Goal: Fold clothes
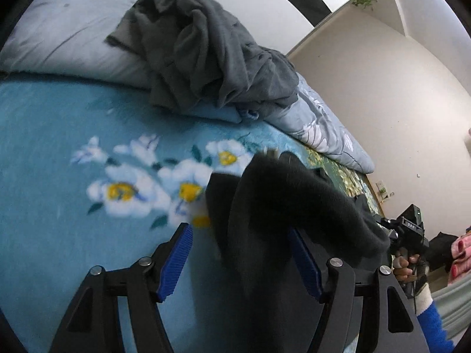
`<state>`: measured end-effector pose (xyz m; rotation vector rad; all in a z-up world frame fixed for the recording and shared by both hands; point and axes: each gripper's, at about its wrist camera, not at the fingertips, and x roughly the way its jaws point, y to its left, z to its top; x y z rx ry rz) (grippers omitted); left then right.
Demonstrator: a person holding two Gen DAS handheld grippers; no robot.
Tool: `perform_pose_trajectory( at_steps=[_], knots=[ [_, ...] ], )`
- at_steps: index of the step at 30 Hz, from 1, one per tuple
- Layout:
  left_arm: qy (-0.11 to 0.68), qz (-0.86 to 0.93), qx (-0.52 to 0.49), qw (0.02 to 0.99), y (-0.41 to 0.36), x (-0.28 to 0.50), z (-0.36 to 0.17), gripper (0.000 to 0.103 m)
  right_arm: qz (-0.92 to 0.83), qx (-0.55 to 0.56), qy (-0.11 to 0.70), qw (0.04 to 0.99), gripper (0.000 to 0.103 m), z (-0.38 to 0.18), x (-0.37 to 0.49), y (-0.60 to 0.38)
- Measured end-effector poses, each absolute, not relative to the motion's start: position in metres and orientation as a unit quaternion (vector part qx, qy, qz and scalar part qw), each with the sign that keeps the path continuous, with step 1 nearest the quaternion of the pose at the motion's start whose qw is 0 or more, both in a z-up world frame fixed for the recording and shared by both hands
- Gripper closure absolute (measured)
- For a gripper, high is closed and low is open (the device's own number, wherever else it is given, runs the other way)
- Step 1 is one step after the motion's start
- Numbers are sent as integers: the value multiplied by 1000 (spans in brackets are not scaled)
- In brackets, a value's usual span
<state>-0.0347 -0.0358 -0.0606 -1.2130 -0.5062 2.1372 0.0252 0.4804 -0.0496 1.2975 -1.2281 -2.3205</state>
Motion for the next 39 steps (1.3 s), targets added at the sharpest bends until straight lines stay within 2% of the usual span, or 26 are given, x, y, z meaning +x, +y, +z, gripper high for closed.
perform_pose_trajectory(
  at_steps=[2, 4, 7, 9, 10, 12, 22, 27, 30, 39],
  knots=[
    [-173, 815, -451, 318, -29, -34, -54, 34, -789, 438, -417, 107, 61, -51, 18, 479],
    [-150, 822, -440, 327, -23, -30, -46, 40, -789, 432, -422, 114, 61, -51, 14, 479],
    [-122, 829, -432, 333, -14, -27, -40, 58, -791, 415, -429, 133, 65, -48, 12, 478],
    [-127, 828, -436, 329, -13, -29, -39, 84, -795, 410, -425, 138, 84, -45, 13, 476],
    [-137, 826, -437, 328, -15, -30, -39, 87, -796, 413, -420, 139, 90, -43, 13, 475],
    [-164, 825, -428, 330, -20, -31, -36, 92, -802, 420, -404, 134, 93, -39, 15, 471],
    [-229, 842, -346, 345, -43, -42, 14, 93, -847, 312, -388, 185, 94, 35, 35, 490],
    [-255, 813, -434, 292, -36, -82, -55, 93, -821, 369, -421, 111, 94, -29, 16, 504],
    [-281, 798, -451, 285, -37, -90, -78, 93, -795, 412, -439, 80, 94, -73, 10, 507],
    [-275, 794, -464, 278, -27, -96, -87, 91, -796, 423, -428, 68, 94, -77, 6, 507]
  ],
)
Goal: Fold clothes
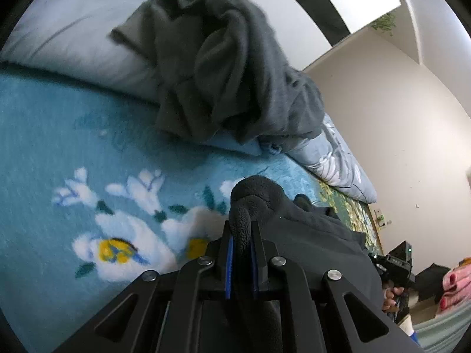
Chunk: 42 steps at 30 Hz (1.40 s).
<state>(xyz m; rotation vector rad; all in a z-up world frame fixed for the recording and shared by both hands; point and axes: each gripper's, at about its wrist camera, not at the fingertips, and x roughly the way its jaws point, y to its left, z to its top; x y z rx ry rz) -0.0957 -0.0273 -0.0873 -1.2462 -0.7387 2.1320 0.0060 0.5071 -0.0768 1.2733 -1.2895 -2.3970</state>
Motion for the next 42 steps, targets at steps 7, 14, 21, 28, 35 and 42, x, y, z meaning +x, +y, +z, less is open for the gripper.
perform_pose_trajectory(
  at_steps=[7, 14, 21, 28, 35, 42],
  knots=[
    [-327, 771, -471, 275, -35, -91, -85, 68, -788, 426, -439, 65, 91, -72, 9, 504],
    [-362, 772, -425, 304, -57, -61, -53, 5, -809, 393, -433, 57, 48, -40, 35, 500],
    [-341, 771, -411, 347, -65, -4, -47, 0, -825, 346, -441, 75, 31, -31, 102, 500],
    [-204, 834, -413, 304, -63, 46, -38, 0, -818, 351, -452, 65, 31, -50, 156, 491],
    [-257, 769, -489, 322, -63, 57, -65, 1, -801, 359, -477, 54, 29, -63, 176, 474],
    [-289, 735, -517, 330, -31, 53, -81, 1, -794, 353, -493, 28, 29, -68, 153, 455]
  ],
)
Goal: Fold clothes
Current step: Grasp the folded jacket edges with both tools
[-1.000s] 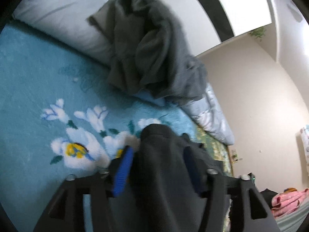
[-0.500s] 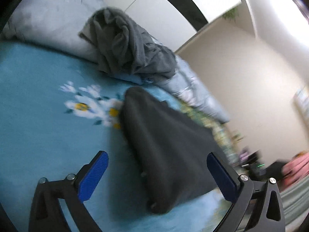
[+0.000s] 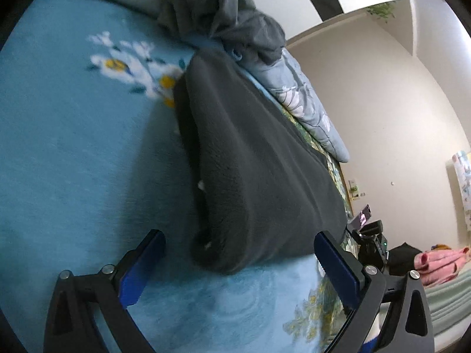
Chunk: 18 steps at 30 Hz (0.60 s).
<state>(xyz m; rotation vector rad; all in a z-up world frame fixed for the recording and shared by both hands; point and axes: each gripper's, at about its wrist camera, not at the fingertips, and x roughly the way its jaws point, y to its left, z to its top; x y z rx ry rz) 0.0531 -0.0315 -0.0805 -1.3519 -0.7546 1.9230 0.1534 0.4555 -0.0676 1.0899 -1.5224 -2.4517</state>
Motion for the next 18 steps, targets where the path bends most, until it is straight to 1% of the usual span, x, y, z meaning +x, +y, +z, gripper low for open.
perform_pose_trajectory(
  at_steps=[5, 12, 15, 18],
  knots=[
    [-302, 747, -496, 322, -14, 45, -79, 1, -791, 319, -521, 28, 27, -72, 144, 456],
    [-303, 745, -502, 318, -1, 22, -82, 1, -783, 343, -508, 105, 27, -77, 110, 465],
    [-305, 745, -503, 316, 1, 13, -82, 1, -786, 362, -487, 120, 27, -75, 95, 463],
    [-288, 753, -502, 314, 6, 8, -81, 1, -791, 378, -462, 133, 28, -73, 80, 455]
  ],
)
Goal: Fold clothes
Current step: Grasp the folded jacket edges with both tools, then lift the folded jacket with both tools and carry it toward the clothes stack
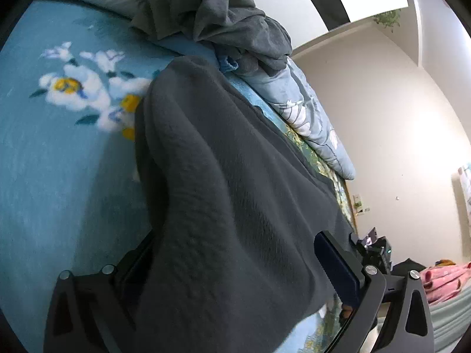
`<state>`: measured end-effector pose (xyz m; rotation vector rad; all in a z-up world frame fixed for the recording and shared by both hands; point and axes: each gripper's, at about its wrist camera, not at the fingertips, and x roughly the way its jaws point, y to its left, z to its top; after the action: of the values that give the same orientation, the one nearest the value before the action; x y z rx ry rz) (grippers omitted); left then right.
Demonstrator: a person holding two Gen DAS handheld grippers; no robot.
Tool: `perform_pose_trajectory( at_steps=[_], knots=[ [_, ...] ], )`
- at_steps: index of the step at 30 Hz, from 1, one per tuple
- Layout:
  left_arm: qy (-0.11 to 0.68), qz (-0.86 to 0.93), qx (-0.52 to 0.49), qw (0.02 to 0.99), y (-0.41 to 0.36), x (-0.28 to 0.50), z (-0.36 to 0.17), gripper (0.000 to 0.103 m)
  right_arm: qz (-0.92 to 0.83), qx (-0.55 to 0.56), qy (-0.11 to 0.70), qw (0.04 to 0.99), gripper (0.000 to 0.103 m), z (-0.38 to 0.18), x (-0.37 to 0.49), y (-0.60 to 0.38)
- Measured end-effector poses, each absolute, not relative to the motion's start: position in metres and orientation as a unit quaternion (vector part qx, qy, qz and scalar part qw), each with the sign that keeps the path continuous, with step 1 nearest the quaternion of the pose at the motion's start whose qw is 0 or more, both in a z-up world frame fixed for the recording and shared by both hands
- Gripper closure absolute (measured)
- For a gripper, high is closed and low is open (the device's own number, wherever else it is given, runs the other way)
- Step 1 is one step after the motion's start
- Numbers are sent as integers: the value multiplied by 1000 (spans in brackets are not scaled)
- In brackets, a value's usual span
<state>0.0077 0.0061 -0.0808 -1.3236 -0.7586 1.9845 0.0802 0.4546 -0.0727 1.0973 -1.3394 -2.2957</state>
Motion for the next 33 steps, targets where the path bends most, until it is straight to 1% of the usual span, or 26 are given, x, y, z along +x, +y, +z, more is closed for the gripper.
perform_pose_trajectory(
  at_steps=[2, 5, 8, 10, 11, 12, 16, 17, 19, 22, 28, 33],
  knots=[
    [-278, 758, -501, 313, 8, 6, -81, 1, -791, 382, -457, 139, 30, -73, 71, 453],
    [-290, 758, -491, 317, 5, 4, -82, 1, -792, 381, -456, 140, 33, -74, 66, 450],
    [-299, 762, -481, 314, 3, 3, -85, 3, -792, 381, -456, 139, 39, -76, 63, 448],
    [-276, 775, -483, 299, 5, 6, -83, 10, -788, 379, -465, 140, 44, -76, 66, 447],
    [-267, 780, -485, 290, 5, 7, -82, 20, -786, 379, -468, 140, 48, -76, 68, 447],
    [-270, 780, -486, 286, 3, 8, -83, 27, -784, 381, -471, 139, 51, -76, 70, 446],
    [-292, 776, -486, 276, -6, 14, -83, 39, -771, 376, -494, 141, 55, -75, 78, 445],
    [-293, 777, -485, 274, -7, 15, -81, 41, -770, 374, -497, 142, 56, -73, 80, 445],
    [-295, 778, -482, 275, -8, 19, -76, 48, -768, 366, -505, 150, 59, -66, 85, 442],
    [-303, 778, -472, 284, -12, 21, -62, 51, -769, 357, -504, 164, 60, -49, 93, 437],
    [-304, 776, -457, 310, -32, 38, -32, 52, -782, 349, -482, 186, 60, -14, 119, 420],
    [-296, 778, -449, 326, -45, 52, -13, 52, -786, 343, -475, 197, 60, -1, 145, 406]
  ],
)
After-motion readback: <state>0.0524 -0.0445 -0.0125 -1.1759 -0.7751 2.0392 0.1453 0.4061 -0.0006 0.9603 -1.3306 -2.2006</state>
